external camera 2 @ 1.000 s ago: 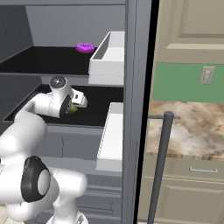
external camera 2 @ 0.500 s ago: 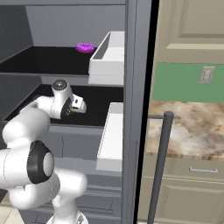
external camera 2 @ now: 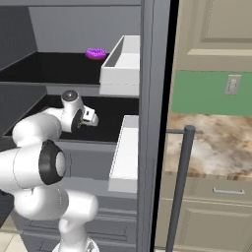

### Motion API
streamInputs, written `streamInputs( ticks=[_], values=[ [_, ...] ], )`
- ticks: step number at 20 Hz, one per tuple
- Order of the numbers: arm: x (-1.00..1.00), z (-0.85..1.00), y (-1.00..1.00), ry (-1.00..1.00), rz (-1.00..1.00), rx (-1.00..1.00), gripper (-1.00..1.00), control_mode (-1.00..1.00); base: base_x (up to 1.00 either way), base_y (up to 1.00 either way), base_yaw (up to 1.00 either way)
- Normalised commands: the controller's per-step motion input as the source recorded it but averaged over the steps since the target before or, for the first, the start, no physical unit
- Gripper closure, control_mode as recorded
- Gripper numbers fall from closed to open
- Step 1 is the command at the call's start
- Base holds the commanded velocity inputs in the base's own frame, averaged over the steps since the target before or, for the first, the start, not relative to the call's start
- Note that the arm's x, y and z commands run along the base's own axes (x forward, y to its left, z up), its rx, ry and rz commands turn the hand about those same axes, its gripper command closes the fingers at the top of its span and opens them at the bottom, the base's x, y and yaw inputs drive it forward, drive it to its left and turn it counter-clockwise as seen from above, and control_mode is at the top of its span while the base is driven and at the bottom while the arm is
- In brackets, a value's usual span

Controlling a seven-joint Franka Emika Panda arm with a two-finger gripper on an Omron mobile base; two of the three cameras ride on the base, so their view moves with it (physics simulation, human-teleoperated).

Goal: Take the lemon wedge from the fridge and place it on the plate with fish on the dining counter.

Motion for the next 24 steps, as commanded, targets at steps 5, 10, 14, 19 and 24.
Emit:
streamInputs(
  ticks=[5,10,14,19,24],
  values=[
    [0.10,-0.16,0.00,0.00,0.00,-0.04,1.00,-1.00,0.00,0.00,0.00],
    [-0.61,0.01,0.16,-0.01,0.00,0.00,1.00,-1.00,0.00,0.00,0.00],
    [-1.00,0.31,0.34,-0.01,0.00,0.06,1.00,-1.00,0.00,0.00,0.00],
    [-1.00,0.76,0.19,-0.01,-0.03,0.10,1.00,-1.00,0.00,0.00,0.00],
    [-1.00,0.85,0.02,-0.02,-0.09,0.09,1.00,-1.00,0.00,0.00,0.00]
  ],
)
